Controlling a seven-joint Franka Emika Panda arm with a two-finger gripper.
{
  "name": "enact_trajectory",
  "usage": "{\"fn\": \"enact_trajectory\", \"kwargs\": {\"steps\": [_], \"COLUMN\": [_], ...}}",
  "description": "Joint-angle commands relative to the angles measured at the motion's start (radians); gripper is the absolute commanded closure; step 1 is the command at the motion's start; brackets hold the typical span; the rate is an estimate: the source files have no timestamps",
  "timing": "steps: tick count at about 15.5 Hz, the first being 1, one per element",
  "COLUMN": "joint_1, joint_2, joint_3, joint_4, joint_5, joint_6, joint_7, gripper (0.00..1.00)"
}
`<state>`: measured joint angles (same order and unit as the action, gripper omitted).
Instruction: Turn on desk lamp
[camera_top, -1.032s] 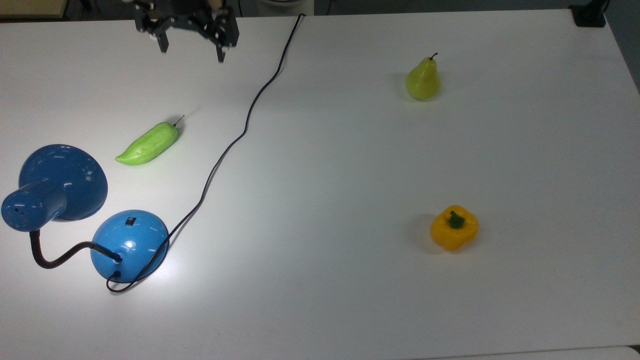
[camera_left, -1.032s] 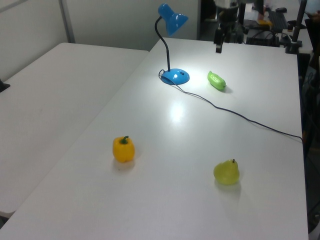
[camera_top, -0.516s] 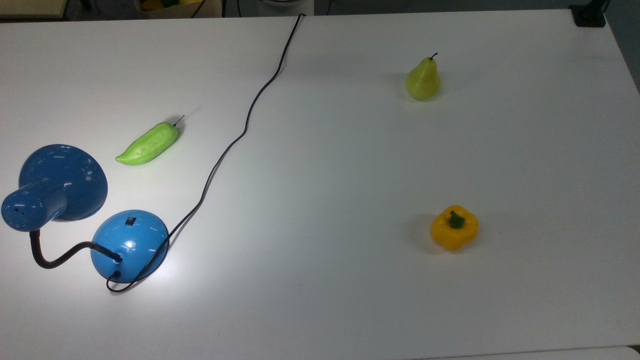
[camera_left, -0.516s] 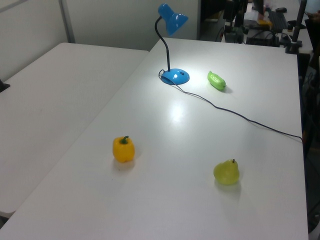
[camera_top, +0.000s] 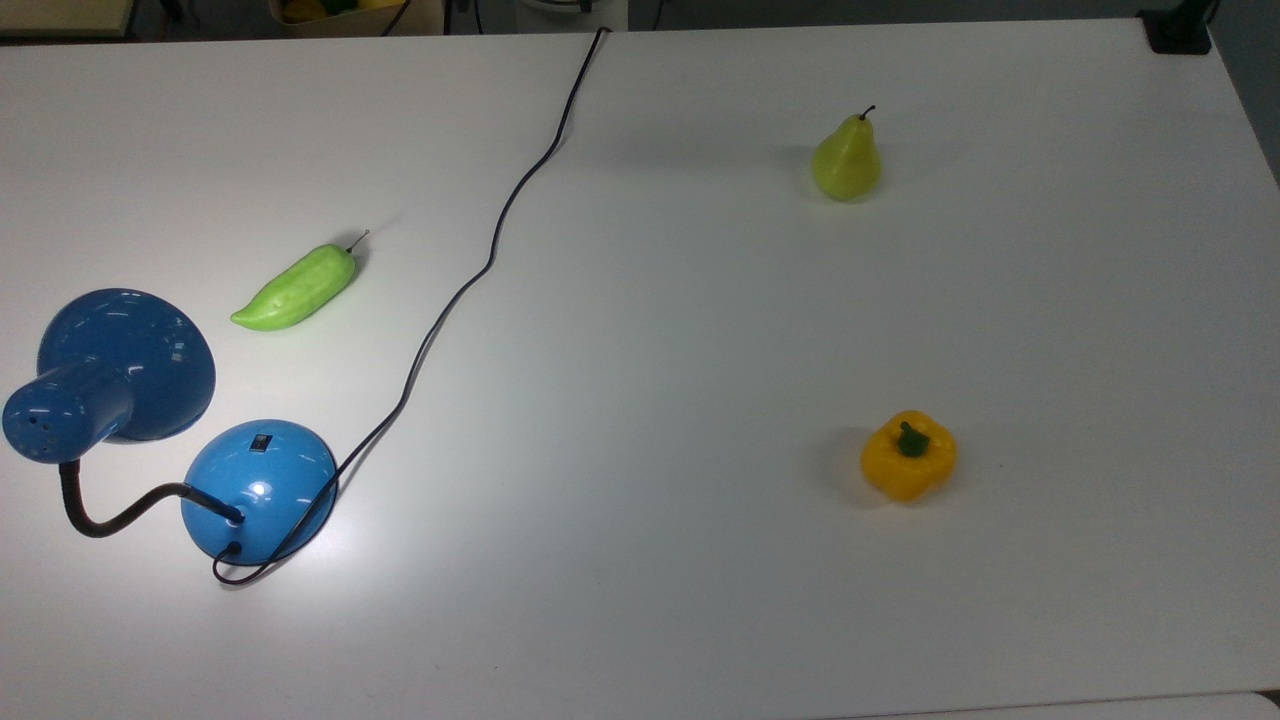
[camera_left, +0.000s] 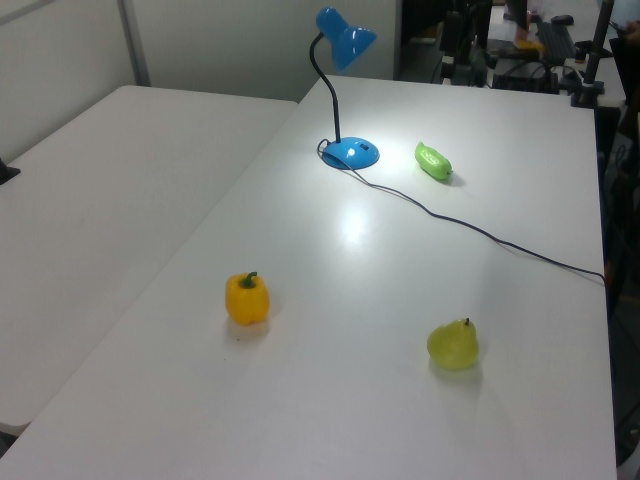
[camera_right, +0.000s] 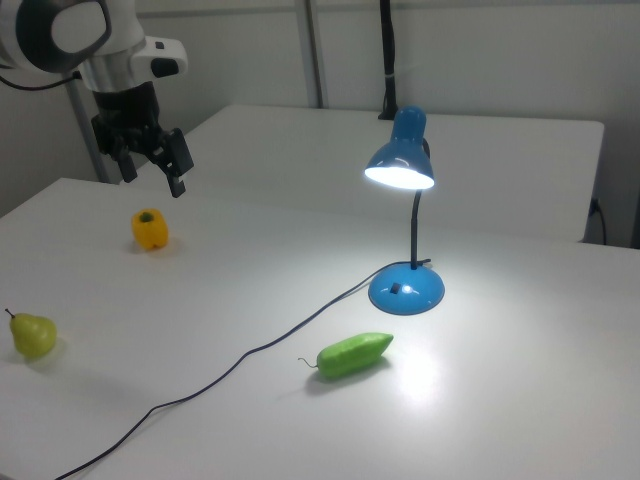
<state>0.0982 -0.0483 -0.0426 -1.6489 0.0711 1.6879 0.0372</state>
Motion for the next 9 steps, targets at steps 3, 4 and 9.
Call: {"fn": "enact_trajectory", "kwargs": {"steps": [3,4,9], "joint_1": [-0.003,-0.006,-0.008], "joint_2": [0.007,0.007,0.008], "joint_3": [0.007,0.016,0.026], "joint_4": [-0.028,-0.028,-0.028], "joint_5": [-0.050,-0.050,-0.048], "joint_6": [0.055,0.050,0.049], "joint_7": [-0.057,-0.072,-0.080], "gripper": [0.00,0.00,0.00]}}
